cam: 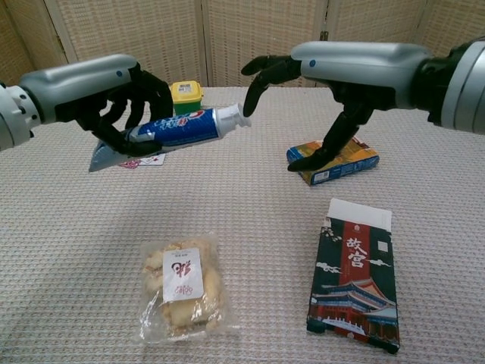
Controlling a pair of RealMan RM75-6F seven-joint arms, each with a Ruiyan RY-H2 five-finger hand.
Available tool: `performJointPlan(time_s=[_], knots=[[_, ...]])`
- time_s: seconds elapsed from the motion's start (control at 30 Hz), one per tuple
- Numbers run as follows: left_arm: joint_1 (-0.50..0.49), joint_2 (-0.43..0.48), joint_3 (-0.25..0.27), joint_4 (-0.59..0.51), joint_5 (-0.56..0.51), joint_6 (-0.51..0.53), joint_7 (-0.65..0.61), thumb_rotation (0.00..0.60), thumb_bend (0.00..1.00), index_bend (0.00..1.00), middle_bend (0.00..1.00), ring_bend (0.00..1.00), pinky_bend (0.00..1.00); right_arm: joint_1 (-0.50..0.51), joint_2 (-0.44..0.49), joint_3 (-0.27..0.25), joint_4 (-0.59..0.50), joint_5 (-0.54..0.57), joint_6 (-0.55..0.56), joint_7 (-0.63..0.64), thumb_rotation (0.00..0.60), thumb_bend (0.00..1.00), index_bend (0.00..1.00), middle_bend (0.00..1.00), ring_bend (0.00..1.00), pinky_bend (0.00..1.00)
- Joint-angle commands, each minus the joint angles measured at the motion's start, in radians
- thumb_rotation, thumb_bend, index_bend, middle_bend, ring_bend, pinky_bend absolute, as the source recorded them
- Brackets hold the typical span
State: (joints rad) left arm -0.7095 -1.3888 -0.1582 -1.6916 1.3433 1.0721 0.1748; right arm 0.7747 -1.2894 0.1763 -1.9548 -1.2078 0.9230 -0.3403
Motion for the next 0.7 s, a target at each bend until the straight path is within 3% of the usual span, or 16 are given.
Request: performJointPlan(time_s=[0.03, 0.3, 0.53, 0.7], knots=[[0.001, 0.000, 0.001, 0.002, 0.007, 0.002, -0.010, 0.600, 0.73, 0.82, 0.81, 0.75, 0.81, 0.005, -0.006, -0.002, 0.006, 0.002, -0.003, 0.008, 0.600, 0.27, 0.30, 0.04, 0.00, 0.00], [0.008, -0.003, 0.001, 0.008, 0.046, 0.026, -0.049, 0.600, 0.73, 0.82, 0.81, 0.75, 0.81, 0.006, -0.013, -0.007, 0.011, -0.012, 0.004, 0.038, 0.600, 0.27, 0.30, 0.04, 0.00, 0.00], [0.019, -0.023, 0.017, 0.053, 0.111, 0.067, -0.083, 0.600, 0.73, 0.82, 0.81, 0.75, 0.81, -0.048, 0.050, -0.005, -0.046, -0.164, 0.058, 0.256, 0.600, 0.27, 0.29, 0.04, 0.00, 0.00], [0.020, -0.041, 0.024, 0.068, 0.144, 0.083, -0.102, 0.600, 0.73, 0.82, 0.81, 0.75, 0.81, -0.051, 0.042, -0.006, -0.017, -0.243, 0.069, 0.391, 0.600, 0.27, 0.12, 0.01, 0.00, 0.00]])
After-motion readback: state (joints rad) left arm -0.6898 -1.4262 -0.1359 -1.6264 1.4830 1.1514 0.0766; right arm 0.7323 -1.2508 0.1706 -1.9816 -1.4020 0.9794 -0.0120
